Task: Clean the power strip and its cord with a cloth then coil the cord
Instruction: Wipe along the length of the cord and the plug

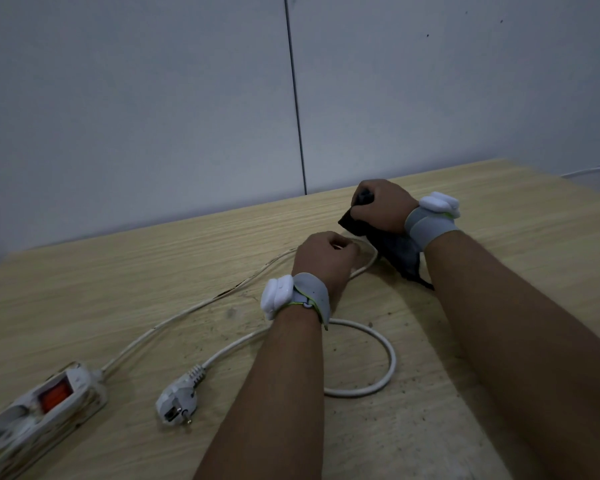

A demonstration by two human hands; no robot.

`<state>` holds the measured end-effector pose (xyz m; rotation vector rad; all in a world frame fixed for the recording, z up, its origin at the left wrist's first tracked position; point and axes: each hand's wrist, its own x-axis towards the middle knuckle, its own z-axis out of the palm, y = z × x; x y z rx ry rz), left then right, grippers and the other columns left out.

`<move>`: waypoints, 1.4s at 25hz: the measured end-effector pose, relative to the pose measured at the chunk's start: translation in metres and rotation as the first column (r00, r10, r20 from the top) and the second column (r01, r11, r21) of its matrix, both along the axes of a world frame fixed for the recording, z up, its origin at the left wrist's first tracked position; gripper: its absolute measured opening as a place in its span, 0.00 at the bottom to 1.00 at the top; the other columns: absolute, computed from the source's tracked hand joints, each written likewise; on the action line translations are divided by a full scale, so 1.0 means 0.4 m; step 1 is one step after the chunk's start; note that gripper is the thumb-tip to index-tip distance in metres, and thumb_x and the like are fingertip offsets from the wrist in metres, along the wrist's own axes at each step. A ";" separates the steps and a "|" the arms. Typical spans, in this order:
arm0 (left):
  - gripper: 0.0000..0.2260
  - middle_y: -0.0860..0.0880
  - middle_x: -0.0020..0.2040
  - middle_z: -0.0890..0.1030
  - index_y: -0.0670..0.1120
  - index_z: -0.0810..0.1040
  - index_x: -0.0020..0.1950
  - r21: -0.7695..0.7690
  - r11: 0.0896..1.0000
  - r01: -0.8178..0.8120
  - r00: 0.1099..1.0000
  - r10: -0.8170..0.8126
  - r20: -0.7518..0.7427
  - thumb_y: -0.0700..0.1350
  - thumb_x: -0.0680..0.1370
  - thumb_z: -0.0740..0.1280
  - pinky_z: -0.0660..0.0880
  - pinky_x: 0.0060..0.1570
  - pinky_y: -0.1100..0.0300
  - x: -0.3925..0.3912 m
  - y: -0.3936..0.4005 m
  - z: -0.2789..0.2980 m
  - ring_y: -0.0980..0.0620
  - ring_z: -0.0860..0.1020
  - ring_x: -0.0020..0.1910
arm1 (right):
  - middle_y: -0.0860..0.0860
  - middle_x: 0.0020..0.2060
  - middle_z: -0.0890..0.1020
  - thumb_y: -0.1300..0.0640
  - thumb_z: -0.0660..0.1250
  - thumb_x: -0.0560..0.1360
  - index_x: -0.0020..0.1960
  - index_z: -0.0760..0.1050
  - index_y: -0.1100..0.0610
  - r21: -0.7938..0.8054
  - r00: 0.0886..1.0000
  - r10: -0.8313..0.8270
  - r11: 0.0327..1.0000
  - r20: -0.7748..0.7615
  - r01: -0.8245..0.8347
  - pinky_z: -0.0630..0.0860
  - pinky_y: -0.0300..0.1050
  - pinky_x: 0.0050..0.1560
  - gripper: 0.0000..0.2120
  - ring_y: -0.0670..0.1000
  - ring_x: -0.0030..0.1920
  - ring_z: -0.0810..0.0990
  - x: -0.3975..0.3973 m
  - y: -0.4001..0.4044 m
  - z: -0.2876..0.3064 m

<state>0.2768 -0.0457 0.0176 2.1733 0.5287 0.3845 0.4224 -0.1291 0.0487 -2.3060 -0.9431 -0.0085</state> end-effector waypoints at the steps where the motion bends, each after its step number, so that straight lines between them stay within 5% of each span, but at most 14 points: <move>1: 0.09 0.50 0.48 0.82 0.49 0.82 0.53 -0.043 0.998 -0.039 0.998 0.040 0.041 0.50 0.77 0.67 0.77 0.45 0.57 -0.003 0.007 0.004 0.49 0.80 0.43 | 0.53 0.46 0.80 0.56 0.69 0.70 0.47 0.79 0.56 0.003 1.000 0.007 1.000 -0.016 -0.007 0.71 0.42 0.43 0.07 0.53 0.44 0.76 -0.001 -0.004 0.012; 4: 0.15 0.55 0.45 0.78 0.50 0.76 0.60 -0.202 0.972 -0.123 0.974 0.157 0.165 0.52 0.75 0.69 0.71 0.37 0.62 -0.005 0.020 0.009 0.55 0.78 0.41 | 0.52 0.42 0.81 0.58 0.69 0.71 0.46 0.80 0.56 0.072 0.994 0.074 0.995 -0.080 -0.069 0.76 0.44 0.43 0.05 0.53 0.42 0.79 -0.017 -0.017 0.055; 7: 0.20 0.54 0.52 0.78 0.50 0.72 0.64 -0.391 0.918 -0.072 0.925 0.208 0.319 0.51 0.74 0.71 0.74 0.45 0.61 0.003 0.025 0.011 0.57 0.78 0.48 | 0.49 0.39 0.82 0.57 0.73 0.69 0.46 0.81 0.52 0.144 0.975 0.206 0.971 -0.084 -0.192 0.75 0.38 0.40 0.06 0.49 0.41 0.80 -0.050 -0.013 0.090; 12: 0.14 0.55 0.50 0.82 0.51 0.76 0.57 -0.362 0.932 0.029 0.871 0.154 0.466 0.49 0.72 0.71 0.75 0.48 0.62 0.005 0.040 0.014 0.57 0.80 0.50 | 0.54 0.41 0.84 0.59 0.74 0.69 0.46 0.81 0.53 0.246 0.929 0.351 0.916 -0.112 -0.317 0.78 0.47 0.49 0.07 0.52 0.45 0.82 -0.084 0.008 0.102; 19: 0.04 0.52 0.41 0.83 0.52 0.80 0.48 -0.233 0.963 -0.139 0.855 0.235 0.462 0.45 0.74 0.70 0.79 0.43 0.54 -0.004 0.053 0.018 0.51 0.81 0.40 | 0.50 0.40 0.82 0.57 0.74 0.70 0.46 0.80 0.51 0.226 0.937 0.329 0.927 -0.115 -0.298 0.76 0.43 0.45 0.07 0.48 0.42 0.79 -0.077 -0.002 0.090; 24: 0.02 0.53 0.39 0.83 0.52 0.80 0.44 -0.217 0.965 -0.147 0.860 0.233 0.454 0.47 0.73 0.70 0.80 0.43 0.51 -0.013 0.056 0.028 0.50 0.81 0.39 | 0.56 0.38 0.81 0.65 0.70 0.71 0.44 0.79 0.53 0.090 0.904 0.311 0.950 -0.293 -0.298 0.77 0.46 0.37 0.07 0.53 0.36 0.79 -0.063 -0.030 0.096; 30: 0.10 0.53 0.45 0.84 0.56 0.80 0.46 -0.320 0.947 0.008 0.898 0.134 0.419 0.51 0.66 0.72 0.81 0.45 0.54 -0.021 0.052 0.025 0.53 0.82 0.44 | 0.55 0.36 0.79 0.72 0.60 0.74 0.47 0.76 0.57 0.261 0.841 0.419 0.902 -0.343 -0.344 0.76 0.40 0.31 0.12 0.48 0.31 0.78 -0.080 -0.019 0.090; 35: 0.08 0.58 0.42 0.82 0.58 0.79 0.44 -0.240 0.971 0.004 0.946 0.074 0.316 0.46 0.70 0.74 0.77 0.42 0.59 -0.028 0.075 0.021 0.55 0.81 0.43 | 0.58 0.40 0.79 0.71 0.61 0.74 0.47 0.76 0.57 0.408 0.848 0.387 0.884 -0.361 -0.230 0.76 0.50 0.41 0.11 0.56 0.40 0.78 -0.077 0.002 0.071</move>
